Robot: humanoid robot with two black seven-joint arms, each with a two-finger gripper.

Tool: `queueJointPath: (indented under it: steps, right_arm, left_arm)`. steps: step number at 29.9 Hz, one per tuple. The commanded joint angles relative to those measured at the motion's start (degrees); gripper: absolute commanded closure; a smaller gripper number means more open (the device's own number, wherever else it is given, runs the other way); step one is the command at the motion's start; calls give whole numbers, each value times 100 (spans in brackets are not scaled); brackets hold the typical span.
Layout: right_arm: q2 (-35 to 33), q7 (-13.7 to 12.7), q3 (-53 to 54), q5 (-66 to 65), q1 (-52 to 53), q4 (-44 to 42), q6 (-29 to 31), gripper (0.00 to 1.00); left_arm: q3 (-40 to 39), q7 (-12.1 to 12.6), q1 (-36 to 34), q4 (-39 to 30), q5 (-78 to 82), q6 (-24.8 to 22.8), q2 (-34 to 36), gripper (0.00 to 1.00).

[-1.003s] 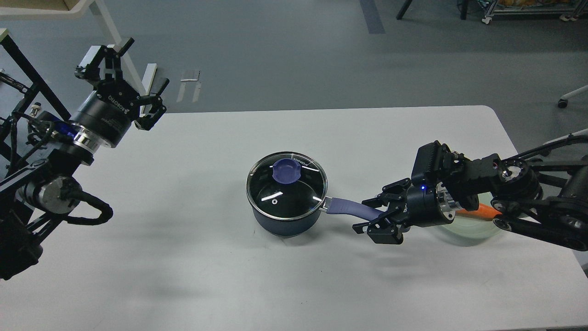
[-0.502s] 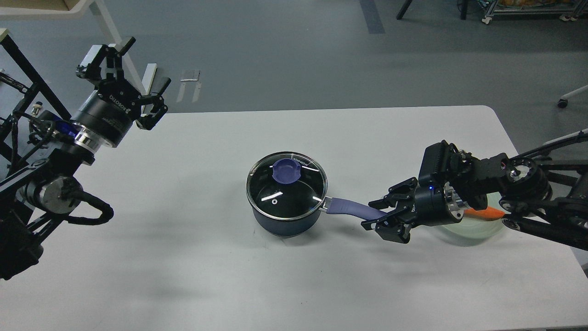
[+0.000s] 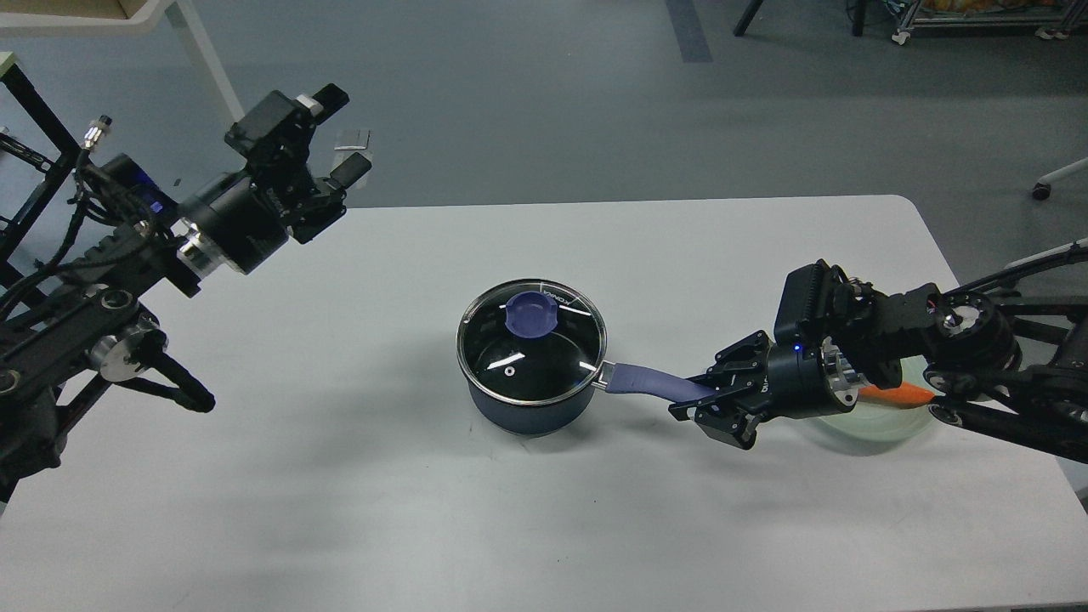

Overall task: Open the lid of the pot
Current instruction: 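Move the left gripper over the pot and grasp the blue lid knob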

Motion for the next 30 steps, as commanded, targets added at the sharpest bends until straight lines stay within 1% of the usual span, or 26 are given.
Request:
queueJointPath:
  steps: [1,3,5,8,11,13,15,18,22,30]
  right_arm:
    - [5,0,8,13,0,-18,1,67]
    - [14,0,8,22,0,-18,1,67]
    - [23,0,8,22,0,-18,9,67]
    - [32,0,8,22,0,-18,9,67]
    - [32,0,8,31,0,-18,9,67]
    - [32,0,8,31,0,-18,9,67]
    - [32,0,8,31,0,-18,9,67]
    - [32,0,8,40,0,-18,9,67]
    - [32,0,8,40,0,-18,9,67]
    - [32,0,8,49,0,-18,9,67]
  left_arm:
    - [-1,0,-229,-419,2142,39,-77,1]
    - [16,0,-387,-622,3260,196,-217,1]
    - [235,0,-562,-736,4280,512,-436,1]
    - [1103,0,-1045,-702,5459,1311,-569,1]
    - [2263,0,-1546,-518,6023,2330,-630,1]
    - [2774,0,-1828,-246,6199,2675,-770,1]
    - [2943,0,-1960,9,6436,2720,-964,1]
    - [2996,0,-2013,466,6849,2729,-1193,1]
    - [3040,0,-1987,766,6965,2729,-1412,1]
    - [3207,0,-1917,784,6939,2729,-1466,1]
